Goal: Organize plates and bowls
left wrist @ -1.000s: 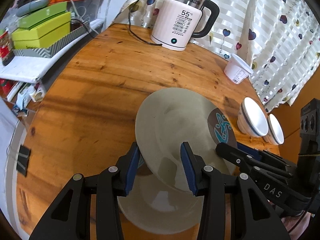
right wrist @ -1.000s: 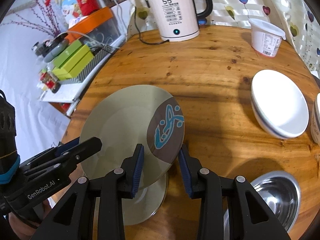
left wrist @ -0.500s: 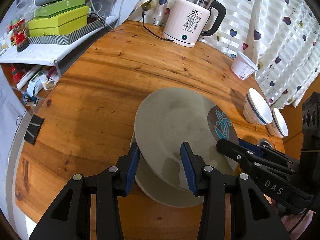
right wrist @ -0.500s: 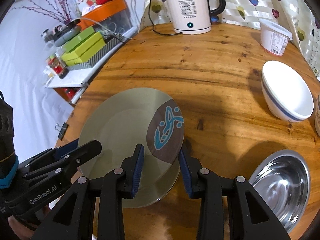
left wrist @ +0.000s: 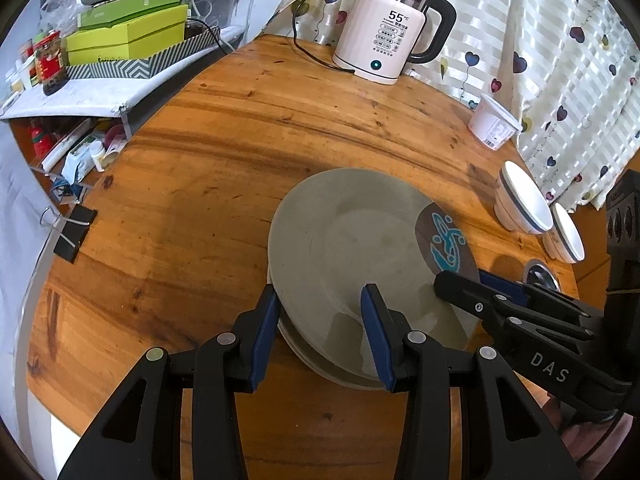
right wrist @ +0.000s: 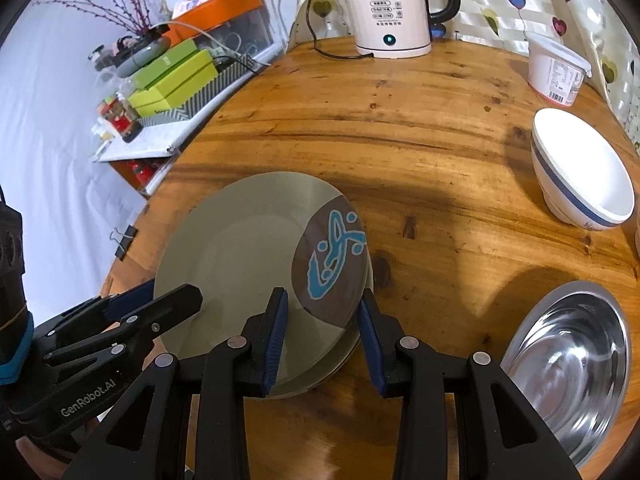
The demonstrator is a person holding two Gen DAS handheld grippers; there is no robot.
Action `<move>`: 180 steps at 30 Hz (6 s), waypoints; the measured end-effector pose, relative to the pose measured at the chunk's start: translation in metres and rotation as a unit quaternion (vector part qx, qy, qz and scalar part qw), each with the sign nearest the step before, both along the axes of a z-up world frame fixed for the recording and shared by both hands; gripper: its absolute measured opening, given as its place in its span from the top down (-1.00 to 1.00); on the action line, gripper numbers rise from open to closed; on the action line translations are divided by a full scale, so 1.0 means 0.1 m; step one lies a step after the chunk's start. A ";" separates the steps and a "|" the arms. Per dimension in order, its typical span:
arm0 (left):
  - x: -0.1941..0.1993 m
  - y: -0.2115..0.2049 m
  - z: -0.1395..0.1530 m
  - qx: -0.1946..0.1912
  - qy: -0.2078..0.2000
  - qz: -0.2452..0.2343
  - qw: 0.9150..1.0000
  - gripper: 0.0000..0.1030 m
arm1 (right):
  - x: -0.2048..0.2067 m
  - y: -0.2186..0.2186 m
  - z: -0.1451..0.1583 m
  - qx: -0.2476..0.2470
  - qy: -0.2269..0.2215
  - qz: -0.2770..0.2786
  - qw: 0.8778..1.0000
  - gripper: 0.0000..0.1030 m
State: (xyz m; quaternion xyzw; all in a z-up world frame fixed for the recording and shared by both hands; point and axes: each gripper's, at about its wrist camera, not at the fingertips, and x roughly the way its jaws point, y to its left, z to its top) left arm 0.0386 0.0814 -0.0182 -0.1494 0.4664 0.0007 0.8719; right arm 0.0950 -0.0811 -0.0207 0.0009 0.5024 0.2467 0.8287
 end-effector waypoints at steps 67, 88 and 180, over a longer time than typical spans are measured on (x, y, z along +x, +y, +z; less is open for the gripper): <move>-0.11 0.08 0.15 -0.013 -0.043 0.006 0.999 0.16 | -0.13 -0.23 0.22 -0.007 -0.053 0.000 0.999 0.53; 0.00 -0.35 0.37 -0.014 -0.061 -0.053 0.997 0.16 | -0.23 -0.64 0.50 -0.009 -0.095 -0.035 0.995 0.28; 1.70 -1.88 0.29 -0.067 0.001 -0.198 0.978 0.16 | 0.87 -2.13 0.25 0.049 -0.024 -0.194 0.979 0.45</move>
